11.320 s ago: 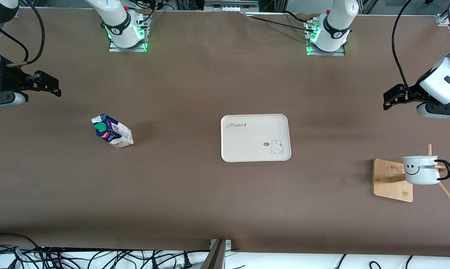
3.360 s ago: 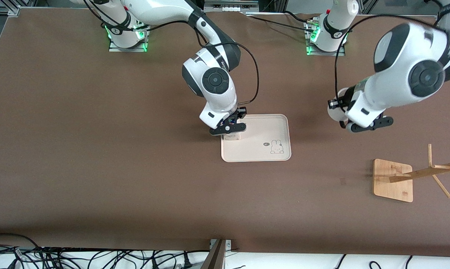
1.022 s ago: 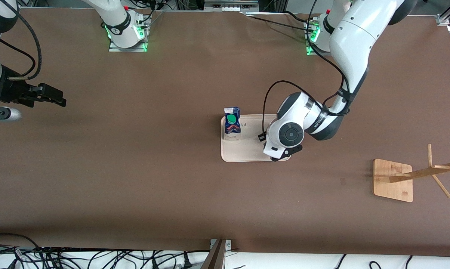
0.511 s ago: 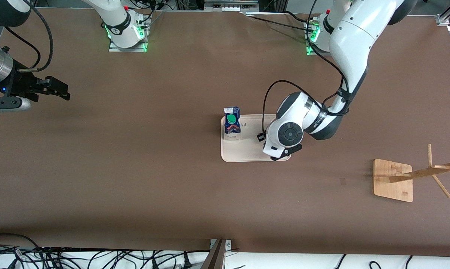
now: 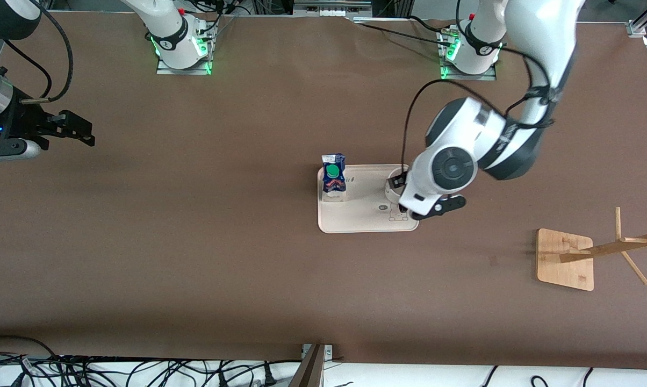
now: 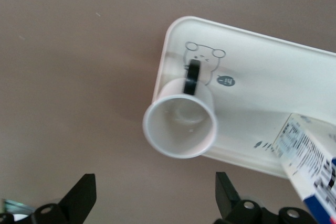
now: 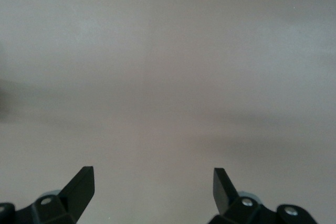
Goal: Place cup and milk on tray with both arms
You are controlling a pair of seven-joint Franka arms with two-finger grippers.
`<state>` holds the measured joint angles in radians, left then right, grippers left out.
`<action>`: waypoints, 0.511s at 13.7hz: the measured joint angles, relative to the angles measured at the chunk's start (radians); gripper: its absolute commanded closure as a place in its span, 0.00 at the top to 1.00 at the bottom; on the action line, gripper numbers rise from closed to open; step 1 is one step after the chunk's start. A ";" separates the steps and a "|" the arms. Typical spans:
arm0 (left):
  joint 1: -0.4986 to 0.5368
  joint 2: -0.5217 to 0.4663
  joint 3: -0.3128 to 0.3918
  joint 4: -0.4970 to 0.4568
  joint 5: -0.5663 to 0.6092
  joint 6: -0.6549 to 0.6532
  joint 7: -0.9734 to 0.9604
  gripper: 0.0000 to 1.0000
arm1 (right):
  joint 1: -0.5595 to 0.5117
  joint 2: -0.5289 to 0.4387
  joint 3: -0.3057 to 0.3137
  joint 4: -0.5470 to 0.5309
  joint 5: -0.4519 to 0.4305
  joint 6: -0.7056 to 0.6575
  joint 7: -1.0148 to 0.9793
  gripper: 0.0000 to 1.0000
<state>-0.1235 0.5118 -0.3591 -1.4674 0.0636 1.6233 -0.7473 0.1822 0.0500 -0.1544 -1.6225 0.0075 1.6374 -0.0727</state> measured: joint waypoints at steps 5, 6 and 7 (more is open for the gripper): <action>0.193 -0.099 0.004 0.121 0.002 -0.153 0.519 1.00 | -0.005 0.000 0.001 0.011 -0.005 0.004 -0.001 1.00; 0.240 -0.117 0.004 0.145 0.002 -0.156 0.626 1.00 | -0.005 0.000 0.002 0.013 -0.008 0.004 -0.001 1.00; 0.285 -0.142 0.005 0.164 0.002 -0.158 0.703 1.00 | -0.005 0.000 0.003 0.016 -0.012 0.004 -0.001 1.00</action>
<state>0.1619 0.3699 -0.3544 -1.3037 0.0655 1.4655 -0.0443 0.1767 0.0500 -0.1511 -1.6061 -0.0043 1.6417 -0.0738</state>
